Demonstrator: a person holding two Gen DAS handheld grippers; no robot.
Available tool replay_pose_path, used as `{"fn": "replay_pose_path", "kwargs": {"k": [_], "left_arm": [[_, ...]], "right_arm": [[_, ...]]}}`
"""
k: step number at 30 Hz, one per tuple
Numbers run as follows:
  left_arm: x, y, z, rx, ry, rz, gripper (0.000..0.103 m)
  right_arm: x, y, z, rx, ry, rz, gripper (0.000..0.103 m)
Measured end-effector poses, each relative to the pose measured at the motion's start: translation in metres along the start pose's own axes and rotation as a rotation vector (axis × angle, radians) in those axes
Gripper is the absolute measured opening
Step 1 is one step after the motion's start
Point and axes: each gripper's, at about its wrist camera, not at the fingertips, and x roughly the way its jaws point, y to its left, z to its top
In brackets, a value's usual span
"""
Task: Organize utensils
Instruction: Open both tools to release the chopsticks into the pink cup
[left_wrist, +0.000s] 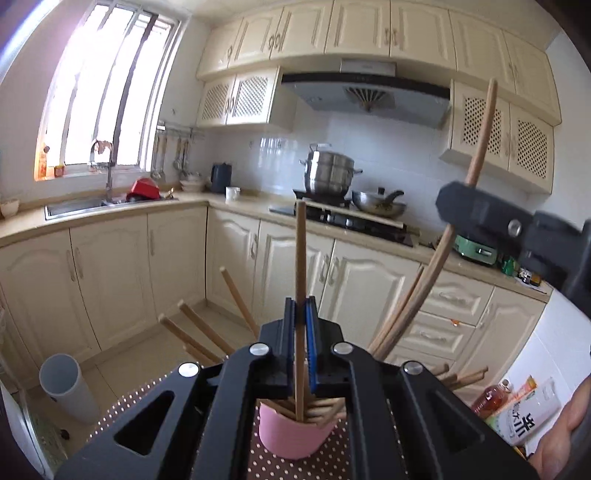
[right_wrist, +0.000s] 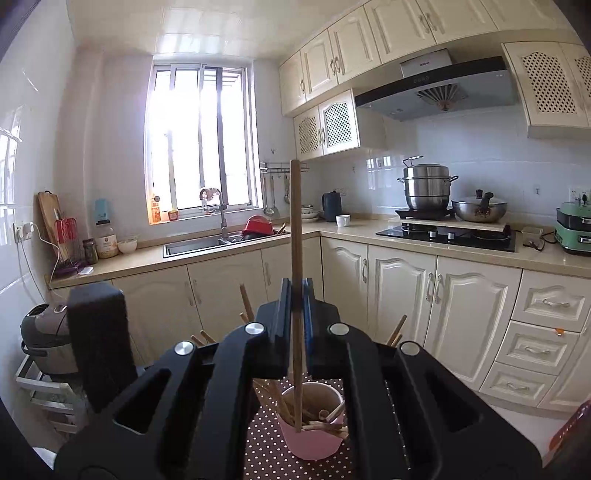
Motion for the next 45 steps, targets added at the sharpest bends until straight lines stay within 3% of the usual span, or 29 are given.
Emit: {"fn": "replay_pose_path", "kwargs": {"k": [2,3,5,18,28,45], "left_arm": [[-0.003,0.002,0.0,-0.008,-0.013,0.002,0.011],[-0.006,0.004,0.0,-0.012,-0.016,0.001,0.024],[-0.013,0.008,0.002,-0.023,-0.032,0.004,0.031],[-0.042,0.022,0.012,-0.022,-0.064,0.066,0.038],[-0.044,0.042,0.006,-0.035,-0.019,0.168,0.038],[-0.046,0.068,-0.01,-0.065,0.034,0.186,0.039]], "right_arm": [[0.0,0.0,0.001,0.0,-0.009,-0.005,0.006],[0.002,0.001,0.001,0.001,-0.008,-0.005,0.006],[0.002,0.002,0.0,-0.004,-0.018,-0.011,0.006],[0.009,0.008,-0.008,-0.02,-0.014,-0.022,0.006],[0.019,0.013,-0.023,-0.032,0.079,0.002,0.006],[0.039,0.022,-0.056,-0.115,0.204,-0.043,0.007]]}}
